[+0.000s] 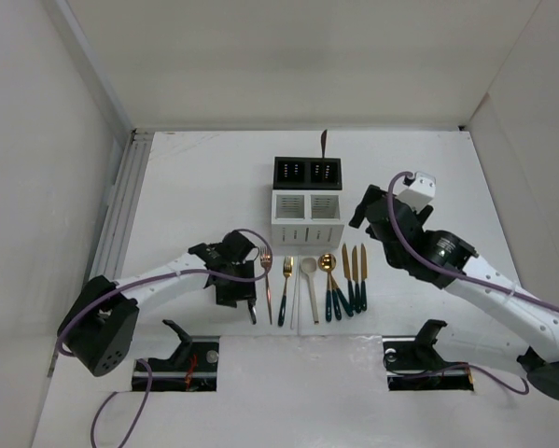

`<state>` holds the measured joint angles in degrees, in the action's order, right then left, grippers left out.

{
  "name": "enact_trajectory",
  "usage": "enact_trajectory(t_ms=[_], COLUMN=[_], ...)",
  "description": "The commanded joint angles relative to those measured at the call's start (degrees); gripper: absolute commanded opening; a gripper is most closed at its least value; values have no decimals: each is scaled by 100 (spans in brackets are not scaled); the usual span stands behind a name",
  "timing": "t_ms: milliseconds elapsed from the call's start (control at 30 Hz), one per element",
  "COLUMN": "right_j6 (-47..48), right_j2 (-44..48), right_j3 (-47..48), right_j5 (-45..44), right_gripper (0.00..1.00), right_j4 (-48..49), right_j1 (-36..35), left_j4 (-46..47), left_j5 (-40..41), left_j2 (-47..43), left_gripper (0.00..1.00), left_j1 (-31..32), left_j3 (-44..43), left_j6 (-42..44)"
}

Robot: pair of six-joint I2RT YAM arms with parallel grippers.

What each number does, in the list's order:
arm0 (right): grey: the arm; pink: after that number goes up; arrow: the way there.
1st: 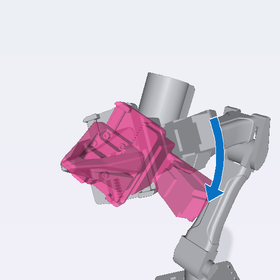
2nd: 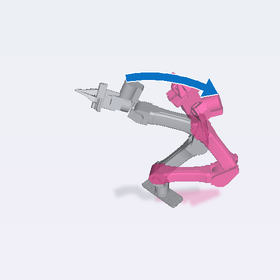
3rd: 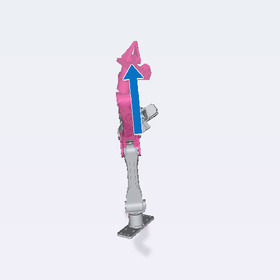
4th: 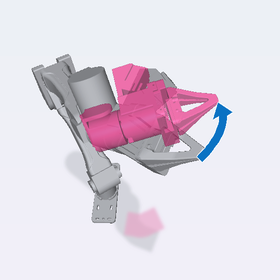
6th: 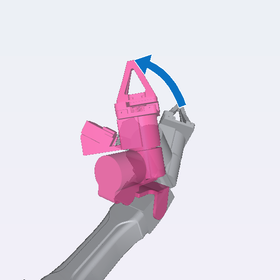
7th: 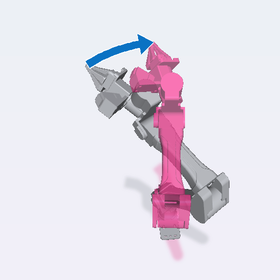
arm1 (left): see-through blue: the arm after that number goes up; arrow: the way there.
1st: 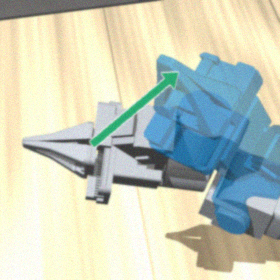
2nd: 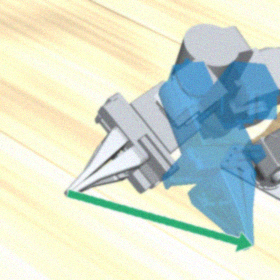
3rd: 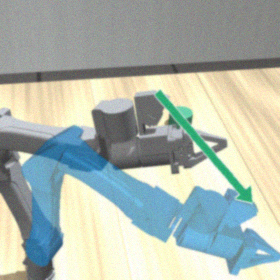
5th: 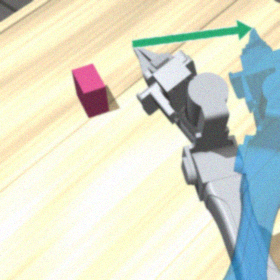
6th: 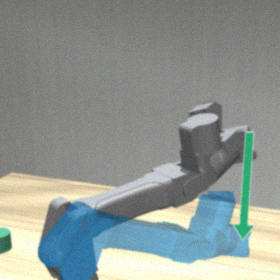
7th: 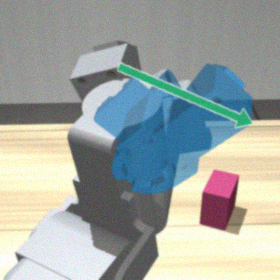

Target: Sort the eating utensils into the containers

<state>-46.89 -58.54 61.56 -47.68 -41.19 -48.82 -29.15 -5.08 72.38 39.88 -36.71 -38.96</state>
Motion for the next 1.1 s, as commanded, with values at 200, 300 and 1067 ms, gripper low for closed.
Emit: enact_trajectory(t_ms=[200, 300, 1067], right_j6=[172, 225, 444], right_j2=[510, 563, 853], right_j3=[-171, -171, -82], right_j5=[-198, -259, -1023], right_gripper=[100, 100, 100], right_j4=[111, 111, -56], right_j1=[-14, -14, -14], left_j4=[205, 453, 603], left_j5=[85, 464, 728], left_j2=[-119, -40, 628], left_gripper=[52, 49, 13], left_j1=[11, 11, 11], left_j3=[349, 349, 278], left_j6=[-517, -306, -103])
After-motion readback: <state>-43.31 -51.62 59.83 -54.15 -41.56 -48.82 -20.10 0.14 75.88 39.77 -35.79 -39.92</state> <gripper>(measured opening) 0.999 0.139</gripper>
